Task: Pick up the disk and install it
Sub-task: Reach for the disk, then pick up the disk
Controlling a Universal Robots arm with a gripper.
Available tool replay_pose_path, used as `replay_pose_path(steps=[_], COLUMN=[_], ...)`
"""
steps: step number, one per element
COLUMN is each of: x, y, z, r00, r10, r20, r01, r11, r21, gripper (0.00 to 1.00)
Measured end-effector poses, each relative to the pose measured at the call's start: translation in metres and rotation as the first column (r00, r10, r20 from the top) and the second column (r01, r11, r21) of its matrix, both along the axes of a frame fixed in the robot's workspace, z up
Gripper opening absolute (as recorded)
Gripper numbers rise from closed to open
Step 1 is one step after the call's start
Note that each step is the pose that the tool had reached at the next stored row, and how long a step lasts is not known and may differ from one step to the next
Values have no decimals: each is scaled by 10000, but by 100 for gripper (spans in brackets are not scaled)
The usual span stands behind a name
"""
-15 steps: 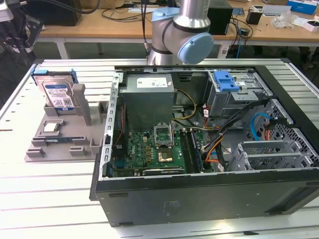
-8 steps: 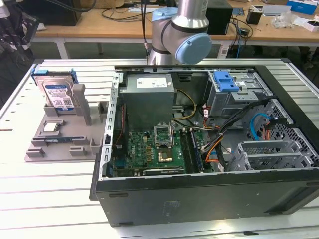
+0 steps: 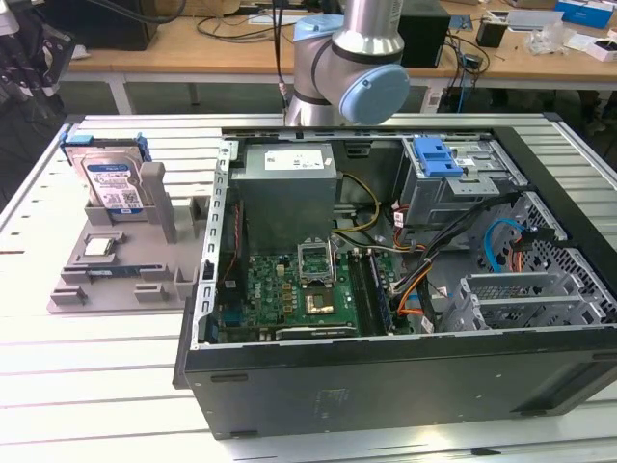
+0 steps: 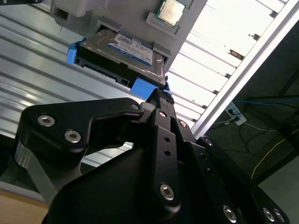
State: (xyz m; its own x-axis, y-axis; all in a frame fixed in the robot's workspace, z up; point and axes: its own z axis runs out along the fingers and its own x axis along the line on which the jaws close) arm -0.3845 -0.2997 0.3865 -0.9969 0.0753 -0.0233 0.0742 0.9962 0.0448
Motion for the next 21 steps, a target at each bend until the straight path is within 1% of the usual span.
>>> replay_pose_path(steps=[4, 5, 7, 8, 9, 11, 12, 13, 14, 16, 18, 19, 20, 21], x=[-1, -1, -1, -1, -1, -1, -1, -1, -1, -1, -1, -1, -1, 0], y=[0, 0, 0, 0, 0, 0, 0, 1, 1, 2, 2, 3, 4, 5], z=[0, 0, 0, 0, 0, 0, 0, 0, 0, 0, 0, 0, 0, 0], r00=[10000, 9999, 9976, 9961, 9926, 9864, 9772, 9712, 9633, 9542, 9437, 9364, 9305, 9170], r10=[24, 122, 697, 887, 1212, 1645, 2124, 2383, 2685, 2992, 3309, 3510, 3664, 3990], r20=[0, -1, 0, -1, 0, 0, 0, 0, 0, 0, 0, 1, 0, 0], r01=[-24, -122, -697, -887, -1212, -1645, -2124, -2383, -2685, -2992, -3309, -3510, -3664, -3990], r11=[10000, 9999, 9976, 9961, 9926, 9864, 9772, 9712, 9633, 9542, 9437, 9364, 9305, 9170], r21=[0, 0, -1, 0, 0, 0, 0, 0, 0, 0, 0, -1, -1, 0], gripper=[11, 11, 11, 11, 11, 11, 11, 11, 11, 11, 11, 11, 11, 11])
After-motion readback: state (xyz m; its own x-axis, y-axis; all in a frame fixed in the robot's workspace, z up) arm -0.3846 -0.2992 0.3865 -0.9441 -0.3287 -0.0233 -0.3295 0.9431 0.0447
